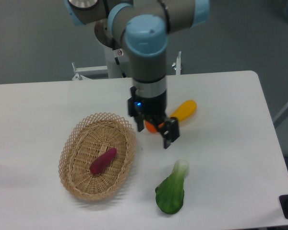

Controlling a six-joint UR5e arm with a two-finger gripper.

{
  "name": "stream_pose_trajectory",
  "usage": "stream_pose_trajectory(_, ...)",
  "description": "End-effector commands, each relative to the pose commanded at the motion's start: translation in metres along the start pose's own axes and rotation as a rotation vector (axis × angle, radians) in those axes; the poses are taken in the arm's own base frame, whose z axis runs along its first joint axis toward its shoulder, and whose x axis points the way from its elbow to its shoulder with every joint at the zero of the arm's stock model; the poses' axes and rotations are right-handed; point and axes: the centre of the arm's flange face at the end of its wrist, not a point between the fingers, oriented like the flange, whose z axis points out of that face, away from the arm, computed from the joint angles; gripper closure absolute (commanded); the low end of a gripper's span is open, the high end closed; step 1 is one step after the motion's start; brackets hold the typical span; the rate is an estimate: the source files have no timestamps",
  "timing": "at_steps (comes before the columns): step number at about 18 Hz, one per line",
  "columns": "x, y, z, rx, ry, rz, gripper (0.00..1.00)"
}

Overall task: Pick up the sweet potato from the basket
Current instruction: 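Move the open gripper over the wicker basket above the sweet potato, then lower the gripper into the basket and close on the purple sweet potato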

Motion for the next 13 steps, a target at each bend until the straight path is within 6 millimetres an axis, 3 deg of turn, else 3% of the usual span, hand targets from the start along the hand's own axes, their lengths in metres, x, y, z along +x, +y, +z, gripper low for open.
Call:
stream_pose_trajectory(3, 0.040, -0.015, 0.030, -0.032, 0.061, -0.105, 0.00)
stream_pose_trajectory(7, 0.069, -0.028, 0.063, -0.064, 0.120, -0.110, 0.00)
stream_pose_trajectory(13, 0.096, -0.028, 0.109, -0.120, 0.184, -0.079, 0.00)
